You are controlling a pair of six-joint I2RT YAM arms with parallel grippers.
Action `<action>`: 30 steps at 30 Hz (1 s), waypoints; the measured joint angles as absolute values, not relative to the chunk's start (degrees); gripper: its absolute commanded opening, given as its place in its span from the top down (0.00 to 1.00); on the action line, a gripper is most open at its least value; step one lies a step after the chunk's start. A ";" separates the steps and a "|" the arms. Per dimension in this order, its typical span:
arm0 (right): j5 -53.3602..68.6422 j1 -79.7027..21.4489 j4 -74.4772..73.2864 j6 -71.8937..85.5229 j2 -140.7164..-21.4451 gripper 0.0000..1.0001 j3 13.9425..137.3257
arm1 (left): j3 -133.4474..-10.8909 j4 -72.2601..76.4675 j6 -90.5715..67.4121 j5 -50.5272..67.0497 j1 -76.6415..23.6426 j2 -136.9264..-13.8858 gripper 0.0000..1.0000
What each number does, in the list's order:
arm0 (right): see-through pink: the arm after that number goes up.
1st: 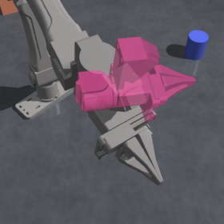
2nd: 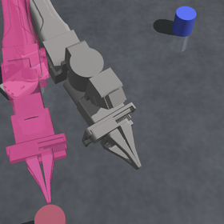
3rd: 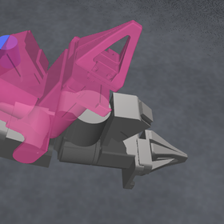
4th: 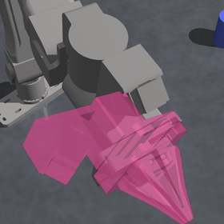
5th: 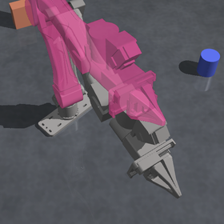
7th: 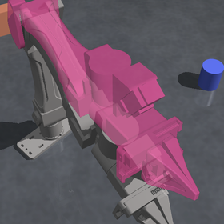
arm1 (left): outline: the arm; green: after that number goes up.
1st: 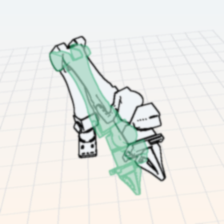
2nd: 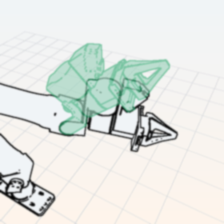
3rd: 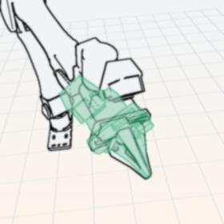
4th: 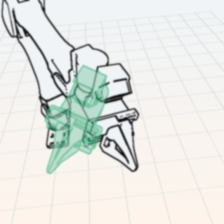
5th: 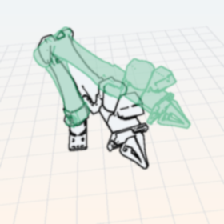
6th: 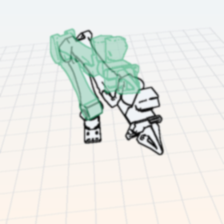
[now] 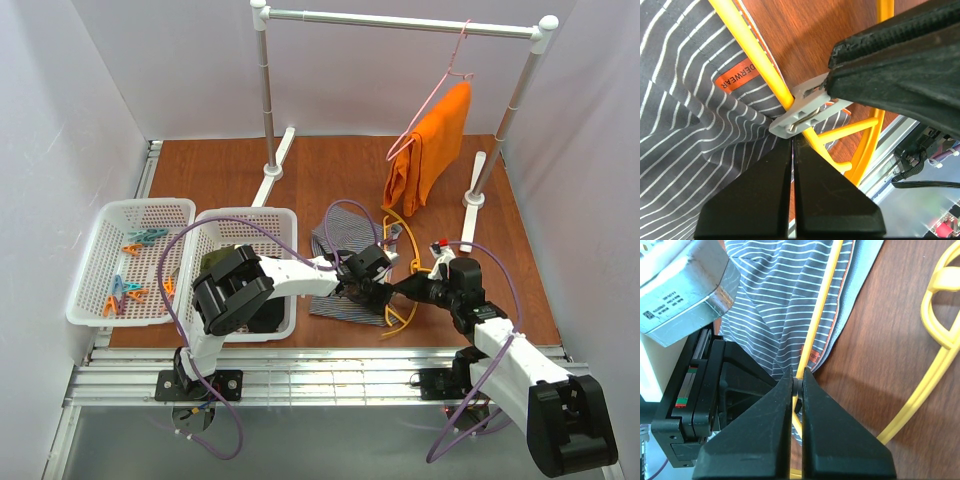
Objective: Clip the underwear to the hanger
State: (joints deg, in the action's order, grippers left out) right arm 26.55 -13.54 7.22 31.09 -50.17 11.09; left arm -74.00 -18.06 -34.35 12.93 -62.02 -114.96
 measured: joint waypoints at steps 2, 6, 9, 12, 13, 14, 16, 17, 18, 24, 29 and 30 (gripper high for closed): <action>26.20 -13.58 6.48 30.85 -49.58 0.99 11.07 | -74.00 -17.96 -34.41 12.93 -62.06 -114.98 1.00; 25.52 -13.63 4.49 29.74 -48.34 0.97 11.07 | -74.00 -17.98 -34.52 12.86 -62.11 -114.98 1.00; 25.12 -13.63 3.16 28.88 -47.97 0.95 11.07 | -74.00 -18.09 -34.54 12.84 -62.11 -114.98 1.00; 24.97 -13.63 2.61 28.01 -47.99 0.90 11.07 | -74.00 -18.55 -34.74 12.84 -62.11 -114.93 0.97; 24.93 -13.63 2.46 27.83 -47.99 0.88 11.07 | -74.00 -18.83 -34.94 12.80 -62.08 -114.80 0.96; 24.88 -13.63 2.20 27.66 -47.99 0.85 11.07 | -74.00 -19.35 -34.98 12.64 -62.08 -114.63 0.92; 24.75 -13.63 1.63 27.20 -47.99 0.83 11.07 | -74.00 -20.21 -35.00 12.16 -62.08 -114.15 0.85; 24.73 -13.63 1.43 27.07 -47.99 0.80 11.07 | -73.95 -21.04 -35.16 11.73 -62.08 -113.73 0.79; 24.75 -13.63 1.34 26.98 -47.99 0.78 11.07 | -73.84 -21.89 -35.14 11.25 -62.08 -113.23 0.75; 25.06 -13.63 0.27 26.37 -48.10 0.56 11.09 | -73.52 -26.52 -35.11 7.86 -61.76 -109.69 0.57; 24.93 -13.63 -1.02 26.00 -48.29 0.43 11.64 | -73.93 -28.86 -34.70 5.98 -61.34 -105.80 0.35; 24.69 -13.63 -1.93 25.87 -48.40 0.40 12.19 | -74.26 -29.04 -34.44 5.74 -61.28 -105.23 0.29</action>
